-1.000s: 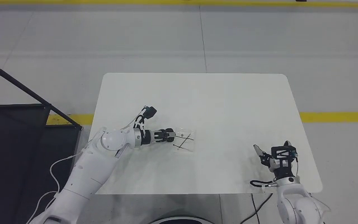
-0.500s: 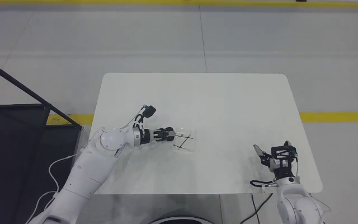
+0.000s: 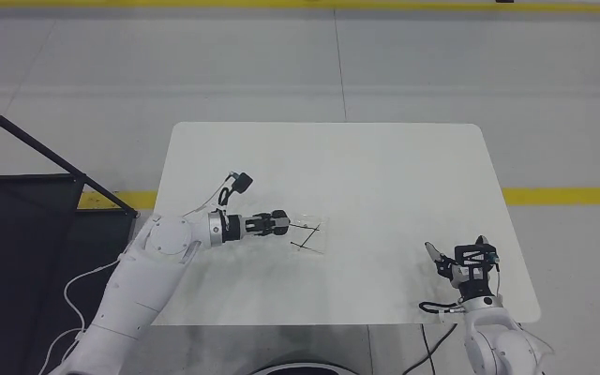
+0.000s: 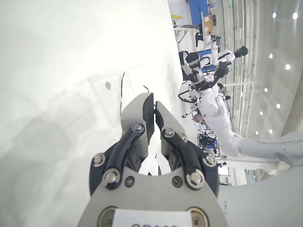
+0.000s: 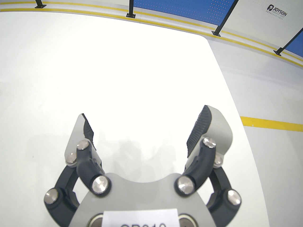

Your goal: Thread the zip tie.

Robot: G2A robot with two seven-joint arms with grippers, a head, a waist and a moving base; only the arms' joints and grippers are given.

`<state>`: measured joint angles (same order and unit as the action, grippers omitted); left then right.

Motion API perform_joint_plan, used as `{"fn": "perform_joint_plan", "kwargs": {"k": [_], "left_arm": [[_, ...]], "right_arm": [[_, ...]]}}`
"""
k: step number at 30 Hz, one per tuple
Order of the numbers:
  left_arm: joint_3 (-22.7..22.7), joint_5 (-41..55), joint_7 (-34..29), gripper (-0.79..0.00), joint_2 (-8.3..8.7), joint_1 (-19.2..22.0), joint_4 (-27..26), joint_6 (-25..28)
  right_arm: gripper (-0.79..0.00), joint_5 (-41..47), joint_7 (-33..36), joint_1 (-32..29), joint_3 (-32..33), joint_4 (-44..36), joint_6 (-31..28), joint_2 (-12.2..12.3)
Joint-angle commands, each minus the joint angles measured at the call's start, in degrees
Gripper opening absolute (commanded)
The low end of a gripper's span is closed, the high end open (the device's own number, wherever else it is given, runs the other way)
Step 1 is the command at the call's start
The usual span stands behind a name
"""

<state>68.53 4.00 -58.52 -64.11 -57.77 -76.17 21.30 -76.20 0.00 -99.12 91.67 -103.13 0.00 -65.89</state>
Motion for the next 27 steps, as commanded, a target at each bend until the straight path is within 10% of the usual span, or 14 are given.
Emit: {"fn": "perform_joint_plan", "kwargs": {"k": [1,27], "left_arm": [[0.5,0.4,-0.8,-0.785,0.23,-0.3,-0.6,0.6],[2.7,8.3,-6.2,-0.785,1.45,-3.2,-3.0,9.7]], "right_arm": [[0.000,0.0,0.0,0.0,0.0,0.0,0.0,0.0],[0.000,-0.9,-0.3,-0.3,-1.6,-1.2,-4.4,0.0]]}}
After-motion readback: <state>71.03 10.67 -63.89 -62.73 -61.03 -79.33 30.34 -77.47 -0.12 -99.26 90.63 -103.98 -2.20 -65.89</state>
